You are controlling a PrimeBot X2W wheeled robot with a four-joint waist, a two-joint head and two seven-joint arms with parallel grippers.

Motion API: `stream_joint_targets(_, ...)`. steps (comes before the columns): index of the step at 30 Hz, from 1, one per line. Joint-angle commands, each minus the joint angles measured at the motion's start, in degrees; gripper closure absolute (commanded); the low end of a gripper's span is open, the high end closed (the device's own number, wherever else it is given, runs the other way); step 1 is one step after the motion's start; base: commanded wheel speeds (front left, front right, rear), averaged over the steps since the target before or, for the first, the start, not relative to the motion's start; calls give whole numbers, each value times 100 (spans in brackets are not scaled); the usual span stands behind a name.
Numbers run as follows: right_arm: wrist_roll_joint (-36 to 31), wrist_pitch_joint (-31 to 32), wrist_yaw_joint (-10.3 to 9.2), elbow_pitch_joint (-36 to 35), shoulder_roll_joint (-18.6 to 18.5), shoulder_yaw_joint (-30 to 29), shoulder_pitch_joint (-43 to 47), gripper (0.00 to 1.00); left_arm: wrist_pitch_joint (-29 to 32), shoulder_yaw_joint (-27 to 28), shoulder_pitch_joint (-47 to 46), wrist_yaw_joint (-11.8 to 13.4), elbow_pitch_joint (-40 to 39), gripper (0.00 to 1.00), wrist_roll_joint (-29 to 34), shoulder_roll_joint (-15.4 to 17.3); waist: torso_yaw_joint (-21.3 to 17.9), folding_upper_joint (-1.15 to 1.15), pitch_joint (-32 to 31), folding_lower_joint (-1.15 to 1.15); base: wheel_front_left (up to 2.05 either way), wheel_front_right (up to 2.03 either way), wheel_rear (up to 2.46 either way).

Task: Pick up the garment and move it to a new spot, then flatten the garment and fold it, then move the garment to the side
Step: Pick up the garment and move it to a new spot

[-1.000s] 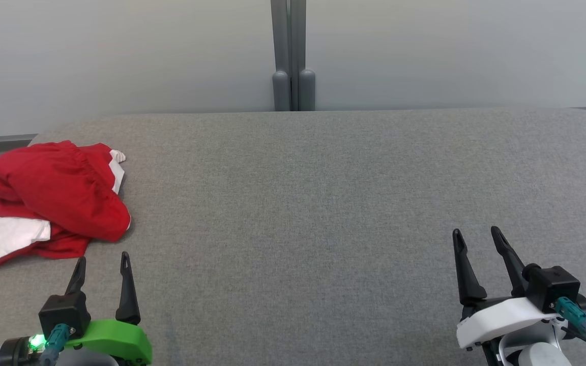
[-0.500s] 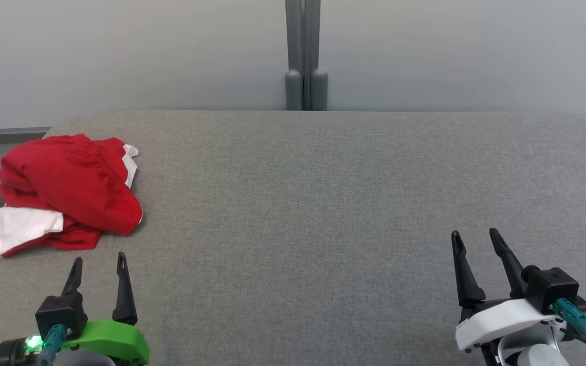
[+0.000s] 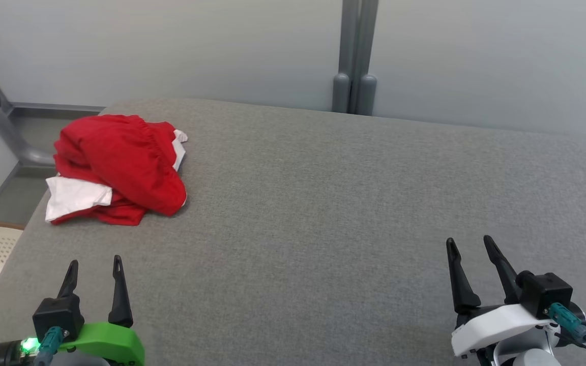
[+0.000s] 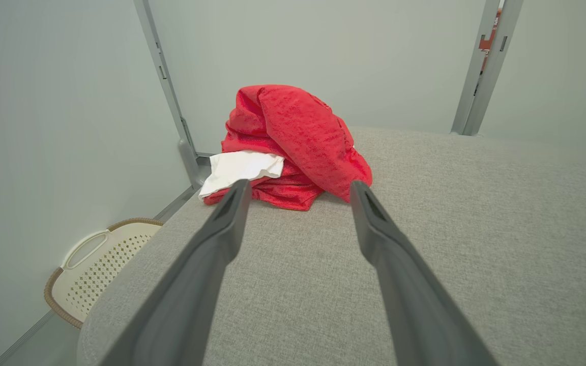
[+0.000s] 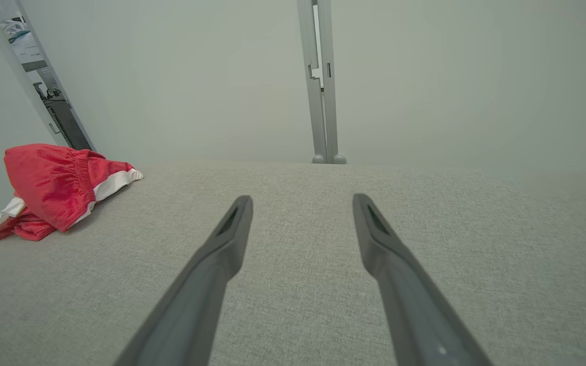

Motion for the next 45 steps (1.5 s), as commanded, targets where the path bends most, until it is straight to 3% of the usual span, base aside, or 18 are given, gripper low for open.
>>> stream_joint_targets(1,49,-39,-2,15,-24,9,75,0,-1,1,39,26,7,0,4,61,302,0,-33,0,0,0,0)
stream_joint_targets(23,145,-86,-2,275,-26,422,-154,0,-150,3,128,189,50,0,-119,95,1493,0,7,0,0,0,0)
stream_joint_targets(40,78,-99,-2,391,-26,477,-273,0,-333,32,-3,235,139,0,-239,131,1537,0,103,0,0,0,0)
stream_joint_targets(45,17,-98,-2,312,-26,444,-294,0,-377,99,-154,259,129,0,-341,133,1321,0,193,0,0,0,0)
